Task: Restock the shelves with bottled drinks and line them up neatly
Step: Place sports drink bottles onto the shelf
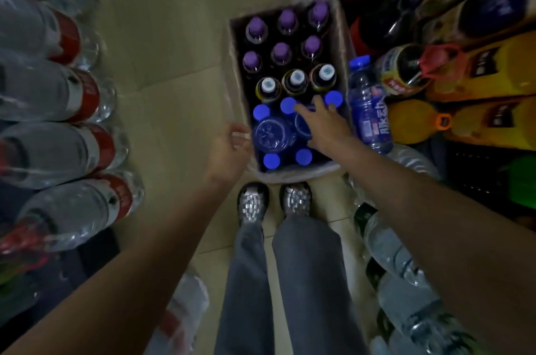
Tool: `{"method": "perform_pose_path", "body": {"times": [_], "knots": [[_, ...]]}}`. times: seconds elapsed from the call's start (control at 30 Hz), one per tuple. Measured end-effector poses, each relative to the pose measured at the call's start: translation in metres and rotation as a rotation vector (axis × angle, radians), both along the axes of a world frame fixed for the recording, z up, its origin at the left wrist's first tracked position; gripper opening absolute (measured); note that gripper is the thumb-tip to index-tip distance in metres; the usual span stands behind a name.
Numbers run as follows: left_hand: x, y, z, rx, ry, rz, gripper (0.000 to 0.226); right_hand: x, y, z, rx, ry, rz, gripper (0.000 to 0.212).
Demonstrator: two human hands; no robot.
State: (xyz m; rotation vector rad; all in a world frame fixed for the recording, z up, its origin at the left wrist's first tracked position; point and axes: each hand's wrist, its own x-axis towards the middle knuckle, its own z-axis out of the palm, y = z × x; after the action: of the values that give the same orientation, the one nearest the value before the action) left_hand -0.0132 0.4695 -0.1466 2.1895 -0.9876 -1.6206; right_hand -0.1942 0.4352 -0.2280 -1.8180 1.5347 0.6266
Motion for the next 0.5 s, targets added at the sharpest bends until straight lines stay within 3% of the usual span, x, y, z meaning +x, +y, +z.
{"method": "perform_pose_path", "body": {"times": [0.17,0.23,0.27,0.33,0.4,0.5], "knots": [[0.0,-0.003,0.02,0.172,0.076,0.195,0.019,-0.028,-0.005,0.061,-0.065,-0.051,-0.199,0.081],[-0.009,-0.013,0.036,0.296,0.178,0.299,0.006,-0.034,-0.009,0.104,-0.183,-0.075,-0.26,0.078],[-0.015,-0.019,0.044,0.375,0.268,0.342,0.01,-0.035,-0.011,0.126,-0.263,-0.102,-0.292,0.077],[-0.021,-0.033,0.055,0.512,0.477,0.389,0.041,-0.032,-0.014,0.162,-0.409,-0.262,-0.46,0.074],[-0.027,-0.047,0.065,0.538,0.696,0.448,0.063,-0.02,-0.015,0.185,-0.472,-0.551,-0.687,0.069],[-0.031,-0.067,0.08,0.323,0.921,0.573,0.065,0.013,-0.012,0.189,-0.429,-0.802,-0.754,0.074]]}}
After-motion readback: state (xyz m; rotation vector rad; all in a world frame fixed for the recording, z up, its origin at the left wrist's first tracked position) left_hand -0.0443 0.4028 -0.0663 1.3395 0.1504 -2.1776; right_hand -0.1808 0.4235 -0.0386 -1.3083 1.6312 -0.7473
